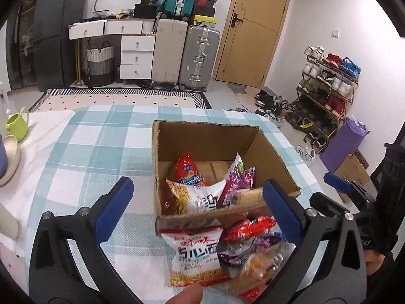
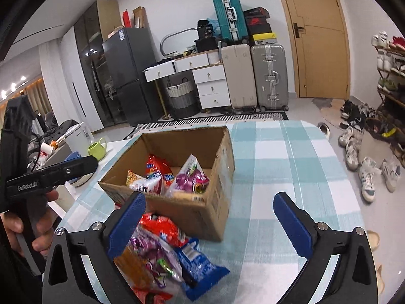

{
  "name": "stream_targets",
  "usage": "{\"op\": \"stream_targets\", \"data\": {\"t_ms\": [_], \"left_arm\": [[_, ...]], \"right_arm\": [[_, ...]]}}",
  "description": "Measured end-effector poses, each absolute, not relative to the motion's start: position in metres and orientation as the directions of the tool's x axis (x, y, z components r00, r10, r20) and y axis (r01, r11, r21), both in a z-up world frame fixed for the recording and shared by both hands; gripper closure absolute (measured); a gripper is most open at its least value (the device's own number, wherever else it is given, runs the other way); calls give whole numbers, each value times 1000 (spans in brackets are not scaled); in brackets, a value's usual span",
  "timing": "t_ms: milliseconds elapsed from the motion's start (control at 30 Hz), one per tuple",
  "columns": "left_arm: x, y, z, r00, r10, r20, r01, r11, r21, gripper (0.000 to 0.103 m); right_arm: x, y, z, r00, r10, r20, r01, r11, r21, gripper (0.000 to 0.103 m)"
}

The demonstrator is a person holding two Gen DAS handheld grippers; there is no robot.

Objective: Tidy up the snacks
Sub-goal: 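Move both open grippers back toward the remaining snacks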

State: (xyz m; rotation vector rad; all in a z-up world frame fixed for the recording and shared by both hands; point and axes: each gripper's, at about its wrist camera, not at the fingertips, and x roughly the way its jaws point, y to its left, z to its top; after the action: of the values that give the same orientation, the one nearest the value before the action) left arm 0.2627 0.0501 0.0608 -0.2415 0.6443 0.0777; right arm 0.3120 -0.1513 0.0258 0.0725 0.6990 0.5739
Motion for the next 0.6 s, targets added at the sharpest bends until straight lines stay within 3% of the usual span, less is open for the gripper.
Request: {"op": "stream_targets", "data": {"t_ms": [600], "left_arm": [[184, 34, 47, 771, 3, -637, -167, 966, -197, 1]], "right_arm": [[247, -163, -16, 513, 513, -688, -487, 834, 258, 1]]}}
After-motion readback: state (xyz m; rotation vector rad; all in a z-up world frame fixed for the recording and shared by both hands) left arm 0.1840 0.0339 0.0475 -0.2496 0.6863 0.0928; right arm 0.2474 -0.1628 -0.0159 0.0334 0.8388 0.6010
